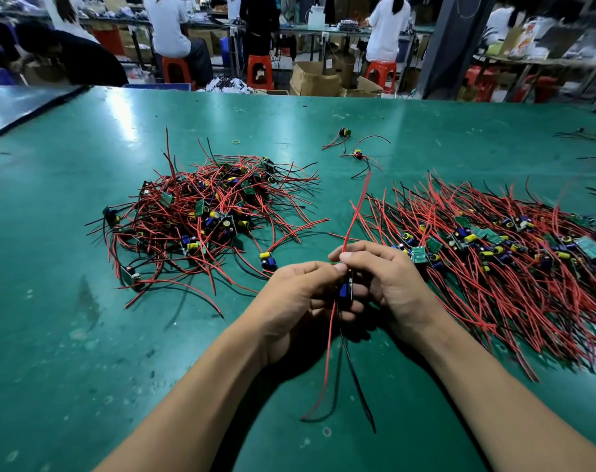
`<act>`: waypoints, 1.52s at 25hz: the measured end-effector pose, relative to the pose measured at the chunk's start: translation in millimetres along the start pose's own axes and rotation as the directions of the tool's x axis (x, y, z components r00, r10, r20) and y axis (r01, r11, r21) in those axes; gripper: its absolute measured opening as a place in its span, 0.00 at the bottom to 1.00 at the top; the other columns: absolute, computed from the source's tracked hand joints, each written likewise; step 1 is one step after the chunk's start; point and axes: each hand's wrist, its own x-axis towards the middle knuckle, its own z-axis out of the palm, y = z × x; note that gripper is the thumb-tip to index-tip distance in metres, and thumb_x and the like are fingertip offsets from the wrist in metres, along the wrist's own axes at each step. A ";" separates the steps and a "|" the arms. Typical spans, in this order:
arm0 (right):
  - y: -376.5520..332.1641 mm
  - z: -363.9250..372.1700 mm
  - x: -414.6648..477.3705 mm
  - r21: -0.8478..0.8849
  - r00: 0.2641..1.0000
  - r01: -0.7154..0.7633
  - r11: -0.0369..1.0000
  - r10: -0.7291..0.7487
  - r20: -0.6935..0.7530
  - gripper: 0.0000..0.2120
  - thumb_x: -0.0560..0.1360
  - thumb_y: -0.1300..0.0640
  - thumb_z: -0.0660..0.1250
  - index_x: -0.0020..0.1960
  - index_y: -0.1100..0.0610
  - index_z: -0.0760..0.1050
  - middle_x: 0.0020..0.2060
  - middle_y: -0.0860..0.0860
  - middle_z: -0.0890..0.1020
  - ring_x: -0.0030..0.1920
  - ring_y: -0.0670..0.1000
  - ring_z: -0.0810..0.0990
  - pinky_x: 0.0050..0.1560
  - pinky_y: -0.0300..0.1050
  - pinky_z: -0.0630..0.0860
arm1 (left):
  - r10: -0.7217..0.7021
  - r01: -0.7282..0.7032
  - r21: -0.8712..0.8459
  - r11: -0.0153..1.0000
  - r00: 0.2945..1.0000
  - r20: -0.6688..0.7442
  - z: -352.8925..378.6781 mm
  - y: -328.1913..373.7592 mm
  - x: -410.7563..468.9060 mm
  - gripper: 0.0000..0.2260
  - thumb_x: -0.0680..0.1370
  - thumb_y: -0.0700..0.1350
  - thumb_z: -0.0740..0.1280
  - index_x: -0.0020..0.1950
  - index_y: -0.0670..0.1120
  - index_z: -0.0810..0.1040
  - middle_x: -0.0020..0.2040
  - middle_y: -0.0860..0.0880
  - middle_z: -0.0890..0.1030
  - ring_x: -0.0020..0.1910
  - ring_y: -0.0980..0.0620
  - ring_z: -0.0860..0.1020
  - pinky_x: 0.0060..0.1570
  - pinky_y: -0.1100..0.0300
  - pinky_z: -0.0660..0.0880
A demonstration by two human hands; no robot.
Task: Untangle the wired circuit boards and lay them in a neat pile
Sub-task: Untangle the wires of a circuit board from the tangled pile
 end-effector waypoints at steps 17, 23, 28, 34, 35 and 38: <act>5.2 -3.1 7.9 0.044 0.990 -0.023 0.999 0.029 -0.137 0.12 0.73 0.62 0.73 0.33 0.53 0.75 0.22 0.47 0.68 0.21 0.44 0.62 0.22 0.35 0.60 | 0.202 -0.155 0.343 0.927 0.974 -0.105 0.1 -2.1 0.4 0.10 0.76 0.38 0.68 0.37 0.42 0.84 0.31 0.45 0.81 0.28 0.51 0.75 0.28 0.65 0.71; 5.4 -6.5 15.0 0.182 0.961 0.047 0.982 0.006 -0.277 0.11 0.75 0.68 0.69 0.39 0.57 0.71 0.22 0.44 0.70 0.20 0.42 0.61 0.19 0.34 0.59 | 0.200 -0.159 0.413 0.897 0.978 -0.056 -0.5 -0.4 -2.7 0.12 0.76 0.37 0.66 0.35 0.45 0.84 0.29 0.47 0.80 0.28 0.54 0.74 0.28 0.64 0.69; 4.4 -9.3 16.3 0.213 0.944 0.087 0.973 -0.012 -0.329 0.11 0.75 0.68 0.69 0.39 0.57 0.71 0.22 0.44 0.68 0.21 0.43 0.61 0.19 0.34 0.59 | 0.180 -0.154 0.413 0.898 0.983 -0.025 -1.9 0.9 -4.2 0.12 0.75 0.36 0.66 0.34 0.45 0.84 0.29 0.48 0.79 0.27 0.55 0.74 0.26 0.67 0.69; -6.2 -10.3 15.4 0.295 0.945 0.106 0.950 -0.004 -0.327 0.09 0.77 0.64 0.68 0.38 0.58 0.74 0.26 0.46 0.69 0.21 0.42 0.61 0.20 0.34 0.58 | 0.177 -0.168 0.433 0.886 0.984 0.020 -6.5 0.3 -4.5 0.12 0.76 0.36 0.67 0.34 0.45 0.83 0.29 0.51 0.80 0.27 0.58 0.75 0.27 0.69 0.69; -8.1 -10.3 14.7 0.322 0.953 0.086 0.943 0.017 -0.304 0.09 0.77 0.62 0.67 0.38 0.58 0.75 0.27 0.47 0.68 0.21 0.42 0.61 0.20 0.33 0.58 | 0.170 -0.166 0.418 0.893 0.985 0.028 -7.7 0.2 -4.2 0.12 0.76 0.36 0.67 0.34 0.45 0.83 0.29 0.50 0.80 0.27 0.58 0.75 0.27 0.69 0.69; -13.6 -11.9 13.3 0.425 0.964 0.031 0.905 0.085 -0.251 0.11 0.79 0.58 0.66 0.38 0.60 0.76 0.28 0.47 0.67 0.21 0.42 0.61 0.19 0.33 0.58 | 0.157 -0.164 0.402 0.901 0.986 0.051 -10.2 -0.8 -3.3 0.09 0.73 0.39 0.69 0.34 0.46 0.84 0.29 0.49 0.80 0.27 0.57 0.75 0.27 0.68 0.69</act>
